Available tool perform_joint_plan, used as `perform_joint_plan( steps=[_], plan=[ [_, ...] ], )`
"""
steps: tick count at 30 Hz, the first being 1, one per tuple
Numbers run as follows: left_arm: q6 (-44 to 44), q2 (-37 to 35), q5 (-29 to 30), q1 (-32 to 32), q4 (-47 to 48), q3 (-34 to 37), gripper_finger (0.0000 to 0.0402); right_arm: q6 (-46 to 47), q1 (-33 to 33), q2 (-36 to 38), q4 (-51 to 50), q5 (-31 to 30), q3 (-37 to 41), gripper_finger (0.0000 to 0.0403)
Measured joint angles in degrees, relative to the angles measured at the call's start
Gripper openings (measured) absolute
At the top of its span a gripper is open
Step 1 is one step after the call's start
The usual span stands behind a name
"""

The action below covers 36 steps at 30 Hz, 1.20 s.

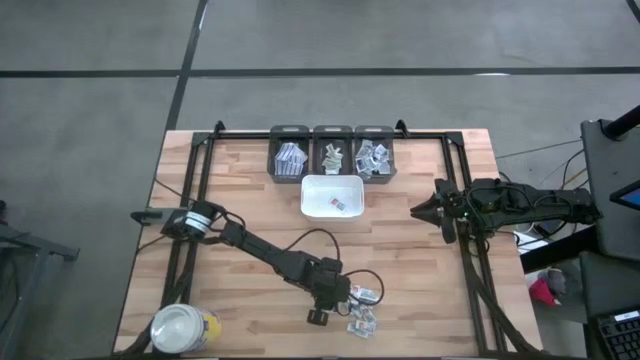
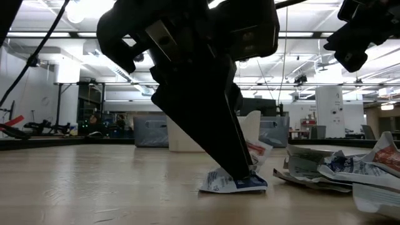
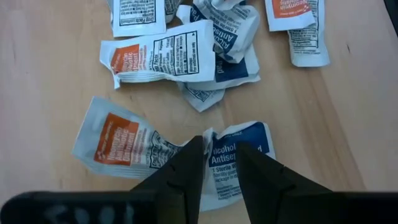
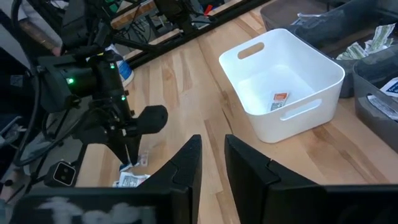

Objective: Pick & Place First Aid Supplies
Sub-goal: Put the white alcohol pad into the right black bin

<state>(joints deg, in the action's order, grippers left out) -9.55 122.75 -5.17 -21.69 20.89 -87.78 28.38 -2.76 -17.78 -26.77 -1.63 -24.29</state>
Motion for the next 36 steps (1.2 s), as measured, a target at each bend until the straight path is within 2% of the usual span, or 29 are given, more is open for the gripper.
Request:
perform_joint_plan(
  steps=[9, 19, 28, 36],
  plan=[
    [-1.09, 0.06, -0.16, 0.0, 0.04, 0.0, 0.0096, 0.01, -0.01, 0.0, -0.01, 0.02, 0.0, 0.0081],
    [-1.51, 0.06, 0.76, 0.11, 0.04, -0.05, 0.0006, 0.02, -0.01, -0.02, -0.01, 0.02, 0.0, 0.0087],
    [-4.15, -0.96, 0.12, 0.25, 0.7, -0.05, 0.0001, 0.0, -0.01, -0.04, -0.04, 0.02, 0.0, 0.0068],
    [-7.72, -7.78, -0.5, 0.44, 0.94, -0.05, 0.0, 0.15, 0.01, -0.04, 0.0, 0.07, 0.0, 0.007]
  ],
)
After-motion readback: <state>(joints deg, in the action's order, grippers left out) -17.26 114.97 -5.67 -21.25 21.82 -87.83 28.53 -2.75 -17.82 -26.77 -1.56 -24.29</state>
